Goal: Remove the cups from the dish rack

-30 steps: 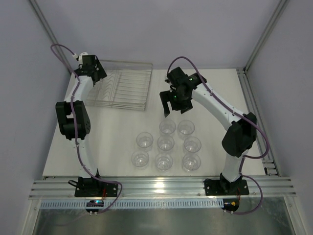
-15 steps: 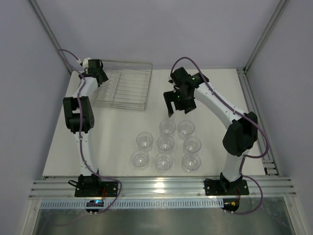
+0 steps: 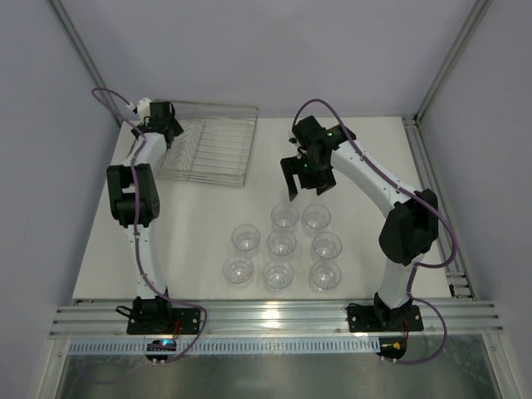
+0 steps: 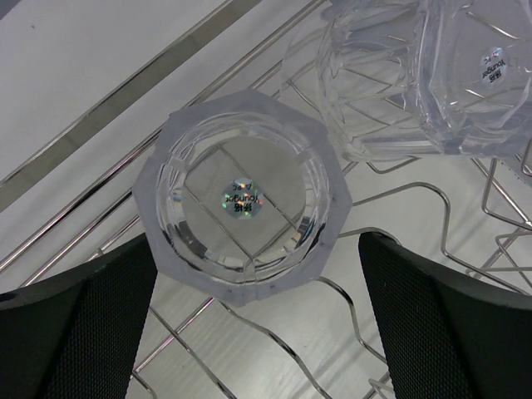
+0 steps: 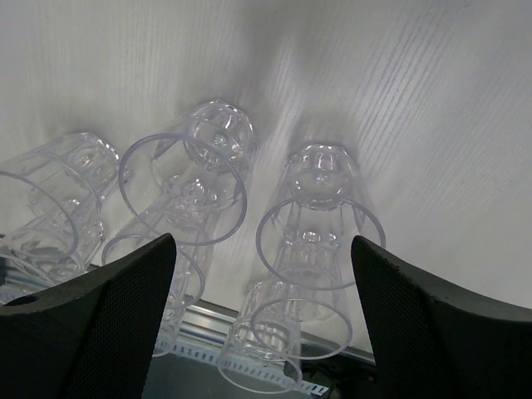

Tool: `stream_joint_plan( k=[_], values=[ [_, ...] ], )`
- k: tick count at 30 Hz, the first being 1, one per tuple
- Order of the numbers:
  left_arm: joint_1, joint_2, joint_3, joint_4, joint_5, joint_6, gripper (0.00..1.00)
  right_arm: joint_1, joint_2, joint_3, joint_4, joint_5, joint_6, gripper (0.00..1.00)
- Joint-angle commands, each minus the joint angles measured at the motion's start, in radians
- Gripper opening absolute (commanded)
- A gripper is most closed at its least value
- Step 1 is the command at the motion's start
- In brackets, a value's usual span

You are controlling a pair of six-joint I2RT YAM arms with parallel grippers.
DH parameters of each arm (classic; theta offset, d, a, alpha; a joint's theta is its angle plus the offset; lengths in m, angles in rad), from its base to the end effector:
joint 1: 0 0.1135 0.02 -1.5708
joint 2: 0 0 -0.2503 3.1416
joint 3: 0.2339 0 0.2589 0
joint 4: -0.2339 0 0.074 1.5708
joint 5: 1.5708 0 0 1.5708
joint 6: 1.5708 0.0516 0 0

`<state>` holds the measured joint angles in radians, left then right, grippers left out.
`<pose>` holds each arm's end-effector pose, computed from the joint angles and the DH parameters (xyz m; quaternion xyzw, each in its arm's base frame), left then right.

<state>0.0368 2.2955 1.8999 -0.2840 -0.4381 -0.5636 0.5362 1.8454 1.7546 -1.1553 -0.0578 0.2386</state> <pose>0.5342 0.0416 0.1833 -0.3499 0.8137 0.0798 0.4572 0.3287 0.1988 0.2724 -0.1509 0.9748 0.0874 0.1388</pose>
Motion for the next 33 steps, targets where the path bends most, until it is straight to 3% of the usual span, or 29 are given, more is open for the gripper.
stream_joint_plan(
  k=[1, 11, 21, 33],
  values=[
    [0.009, -0.106, -0.027, 0.101, -0.08, -0.036, 1.0, -0.002, -0.051, -0.009, 0.005, 0.003, -0.009, 0.88],
    [0.011, -0.205, -0.13, 0.158, -0.033, -0.099, 1.0, -0.002, -0.041, -0.015, 0.002, 0.003, -0.01, 0.88],
    [0.021, -0.044, 0.062, 0.019, -0.047, -0.096, 1.0, -0.012, -0.037, -0.029, 0.009, -0.013, -0.013, 0.88],
    [0.023, -0.03, 0.039, -0.017, -0.067, -0.067, 1.0, -0.024, -0.029, -0.04, 0.019, -0.028, -0.012, 0.88]
  ],
)
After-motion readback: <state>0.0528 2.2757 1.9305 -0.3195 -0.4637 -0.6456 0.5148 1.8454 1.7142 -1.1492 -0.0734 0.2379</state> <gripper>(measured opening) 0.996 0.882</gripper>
